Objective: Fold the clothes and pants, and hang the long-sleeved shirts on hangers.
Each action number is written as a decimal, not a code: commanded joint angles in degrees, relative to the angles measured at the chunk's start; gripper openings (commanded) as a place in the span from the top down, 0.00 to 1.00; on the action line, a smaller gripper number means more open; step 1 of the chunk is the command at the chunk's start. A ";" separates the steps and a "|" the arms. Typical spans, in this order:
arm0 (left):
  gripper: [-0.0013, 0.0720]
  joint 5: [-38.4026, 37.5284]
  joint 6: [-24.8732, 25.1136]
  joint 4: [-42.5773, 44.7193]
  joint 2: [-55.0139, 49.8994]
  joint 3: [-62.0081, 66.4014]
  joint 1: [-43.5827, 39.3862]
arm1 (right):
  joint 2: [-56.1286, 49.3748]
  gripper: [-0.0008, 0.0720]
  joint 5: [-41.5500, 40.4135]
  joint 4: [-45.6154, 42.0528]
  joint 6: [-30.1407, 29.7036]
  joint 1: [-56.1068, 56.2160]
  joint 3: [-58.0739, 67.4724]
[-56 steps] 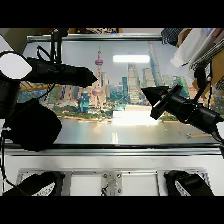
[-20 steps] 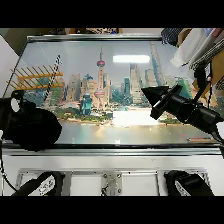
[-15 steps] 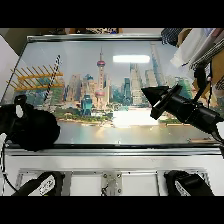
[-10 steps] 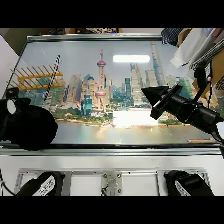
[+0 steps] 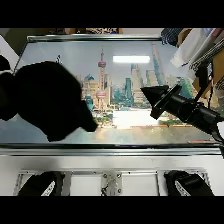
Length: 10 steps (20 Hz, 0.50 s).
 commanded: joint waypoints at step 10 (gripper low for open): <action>0.96 10.05 0.55 0.20 -20.61 27.04 -30.32 | 3.58 0.97 -10.54 -0.76 -1.75 -10.10 0.07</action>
